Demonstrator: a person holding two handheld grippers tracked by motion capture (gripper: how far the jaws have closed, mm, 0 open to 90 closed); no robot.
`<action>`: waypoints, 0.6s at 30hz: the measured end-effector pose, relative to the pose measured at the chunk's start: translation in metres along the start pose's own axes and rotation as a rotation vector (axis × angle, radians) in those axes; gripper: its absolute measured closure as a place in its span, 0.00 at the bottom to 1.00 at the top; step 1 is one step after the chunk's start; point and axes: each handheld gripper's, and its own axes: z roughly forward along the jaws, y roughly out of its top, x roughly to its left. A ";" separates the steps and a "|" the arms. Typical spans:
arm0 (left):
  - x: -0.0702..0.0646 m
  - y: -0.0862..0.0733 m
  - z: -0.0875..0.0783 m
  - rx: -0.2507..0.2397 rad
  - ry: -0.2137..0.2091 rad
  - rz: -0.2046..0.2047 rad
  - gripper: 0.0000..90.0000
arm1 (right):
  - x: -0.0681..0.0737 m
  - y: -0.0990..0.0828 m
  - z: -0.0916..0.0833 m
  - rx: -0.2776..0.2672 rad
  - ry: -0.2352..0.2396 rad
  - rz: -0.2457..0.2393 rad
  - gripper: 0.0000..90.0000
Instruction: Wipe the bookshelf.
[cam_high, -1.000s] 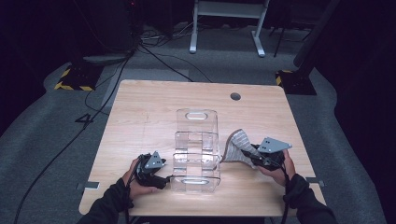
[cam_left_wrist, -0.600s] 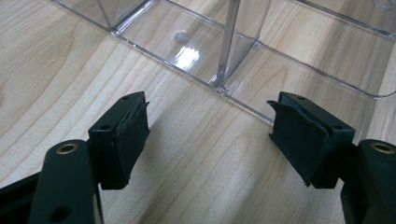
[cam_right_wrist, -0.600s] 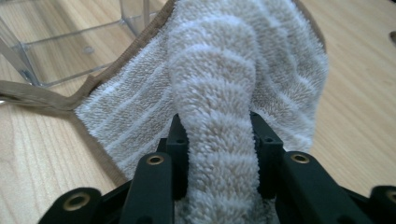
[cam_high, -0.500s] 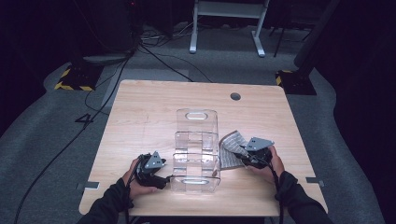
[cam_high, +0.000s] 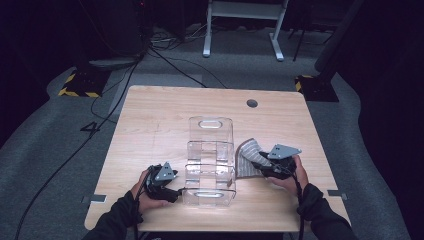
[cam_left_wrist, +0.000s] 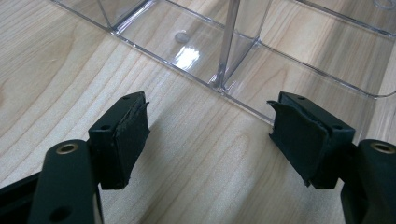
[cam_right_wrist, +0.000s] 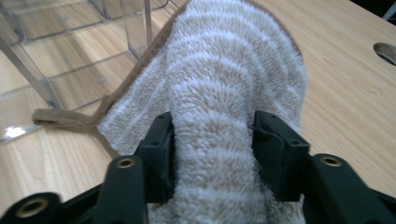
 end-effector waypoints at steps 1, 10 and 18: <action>0.000 0.000 0.000 0.000 0.000 0.000 0.30 | 0.000 0.002 -0.002 -0.002 0.003 0.003 0.53; 0.000 0.000 -0.001 0.001 0.007 -0.001 0.30 | 0.005 0.013 -0.031 -0.035 0.022 -0.012 0.46; -0.002 -0.003 -0.003 0.000 0.020 -0.016 0.30 | 0.013 0.003 -0.051 -0.026 0.013 -0.036 0.44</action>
